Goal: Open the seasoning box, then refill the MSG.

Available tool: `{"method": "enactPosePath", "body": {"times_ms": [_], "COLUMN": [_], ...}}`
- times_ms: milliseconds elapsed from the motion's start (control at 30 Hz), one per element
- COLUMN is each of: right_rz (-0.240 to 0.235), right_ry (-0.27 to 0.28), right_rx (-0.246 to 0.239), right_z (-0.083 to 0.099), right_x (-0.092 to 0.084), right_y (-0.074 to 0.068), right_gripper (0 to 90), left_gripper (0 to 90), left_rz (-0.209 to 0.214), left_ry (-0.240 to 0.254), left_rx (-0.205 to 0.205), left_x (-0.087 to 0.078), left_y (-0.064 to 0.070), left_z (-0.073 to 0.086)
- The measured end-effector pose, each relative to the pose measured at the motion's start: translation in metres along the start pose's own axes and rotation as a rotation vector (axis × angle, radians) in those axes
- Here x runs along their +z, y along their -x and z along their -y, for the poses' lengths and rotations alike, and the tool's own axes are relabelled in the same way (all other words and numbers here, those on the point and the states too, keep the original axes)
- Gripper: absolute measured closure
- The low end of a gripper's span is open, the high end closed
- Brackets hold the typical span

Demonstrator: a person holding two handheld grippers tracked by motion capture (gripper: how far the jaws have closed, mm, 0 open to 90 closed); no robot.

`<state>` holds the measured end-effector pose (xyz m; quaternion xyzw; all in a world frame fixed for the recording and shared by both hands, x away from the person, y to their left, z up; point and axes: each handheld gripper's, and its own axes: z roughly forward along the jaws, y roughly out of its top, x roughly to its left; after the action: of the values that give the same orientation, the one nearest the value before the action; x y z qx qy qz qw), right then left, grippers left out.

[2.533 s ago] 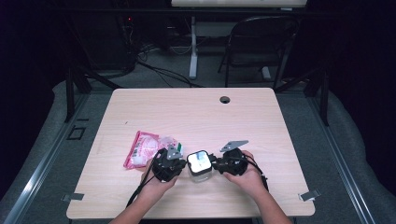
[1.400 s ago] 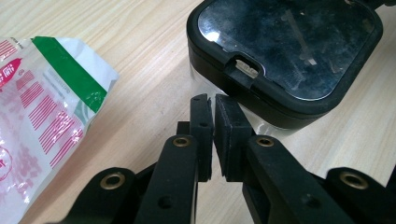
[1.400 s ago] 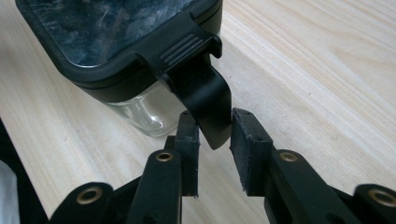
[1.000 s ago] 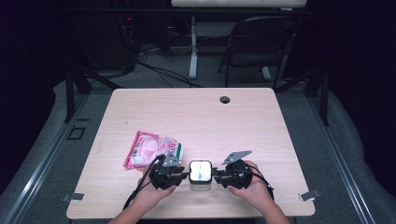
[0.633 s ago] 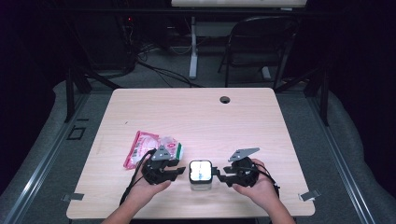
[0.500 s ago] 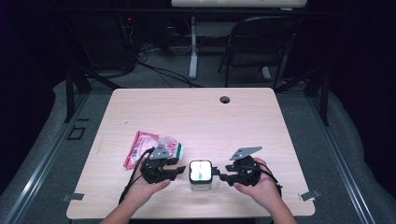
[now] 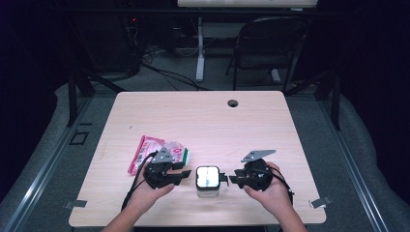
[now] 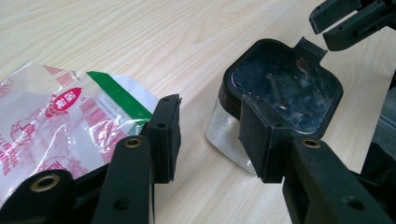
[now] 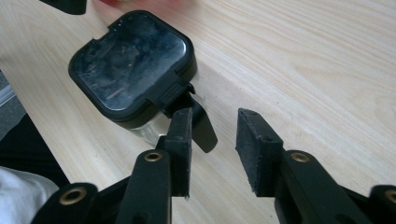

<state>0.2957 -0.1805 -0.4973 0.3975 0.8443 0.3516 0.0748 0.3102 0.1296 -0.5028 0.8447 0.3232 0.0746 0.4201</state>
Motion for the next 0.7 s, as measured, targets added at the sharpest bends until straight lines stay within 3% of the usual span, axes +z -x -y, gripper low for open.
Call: {"method": "enactPosePath", "body": {"times_ms": [433, 533, 700], "right_rz": [0.004, 0.002, -0.001], "right_ry": [0.048, 0.049, 0.055], "right_rx": [-0.033, -0.028, -0.009], "right_z": [-0.007, -0.007, -0.008], "right_x": [0.001, 0.001, 0.000], "right_y": [-0.017, -0.017, -0.016], "right_gripper": [70.2, 69.6, 67.9], "left_gripper": [67.0, 64.0, 57.1], "left_rz": [-0.001, -0.014, 0.021], "left_ry": [0.004, 0.011, 0.013], "left_rx": [0.028, 0.045, 0.027], "left_x": [-0.003, -0.003, -0.001], "left_y": [0.002, 0.003, 0.004], "left_z": [-0.002, -0.002, -0.004]}}
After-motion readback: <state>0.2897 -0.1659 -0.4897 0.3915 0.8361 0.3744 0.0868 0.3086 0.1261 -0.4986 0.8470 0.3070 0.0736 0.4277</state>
